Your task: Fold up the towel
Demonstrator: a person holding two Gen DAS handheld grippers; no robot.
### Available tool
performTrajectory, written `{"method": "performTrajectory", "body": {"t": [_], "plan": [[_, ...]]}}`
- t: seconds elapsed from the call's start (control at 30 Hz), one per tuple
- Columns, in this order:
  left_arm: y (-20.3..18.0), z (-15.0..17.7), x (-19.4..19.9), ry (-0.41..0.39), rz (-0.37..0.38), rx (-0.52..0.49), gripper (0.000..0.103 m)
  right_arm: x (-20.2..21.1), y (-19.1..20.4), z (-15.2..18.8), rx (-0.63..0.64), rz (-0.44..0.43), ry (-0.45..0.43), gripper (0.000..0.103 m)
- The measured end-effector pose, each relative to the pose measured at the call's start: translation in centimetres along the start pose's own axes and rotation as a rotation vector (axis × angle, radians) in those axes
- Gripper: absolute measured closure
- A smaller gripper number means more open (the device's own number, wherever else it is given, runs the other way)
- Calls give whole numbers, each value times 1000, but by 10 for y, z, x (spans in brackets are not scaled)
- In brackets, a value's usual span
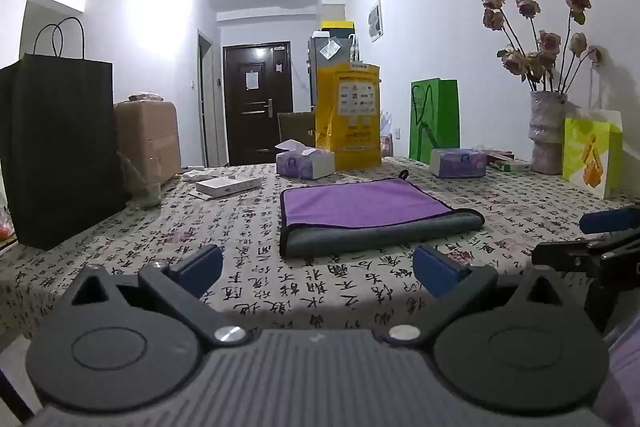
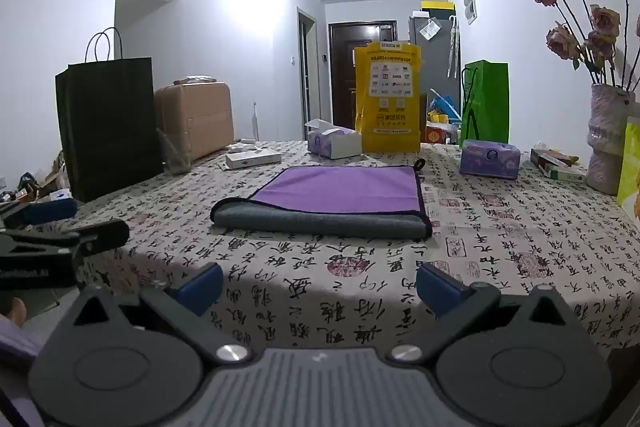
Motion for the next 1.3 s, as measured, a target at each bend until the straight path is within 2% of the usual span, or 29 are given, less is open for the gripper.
{"method": "performTrajectory", "body": {"t": [1.3], "plan": [[0, 3, -1, -10, 2, -7, 0, -1, 2, 2, -7, 1, 5, 0]]}}
Point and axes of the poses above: each gripper's, at about its wrist camera, not at the fingertips, and x roughly against the way its jaws point, y to its left, z to its underside, the point moved 4 cm from there along -x, roughly the way its jaws point, and after that the axes turned 6 degrees about x, right-handed, at the moved point
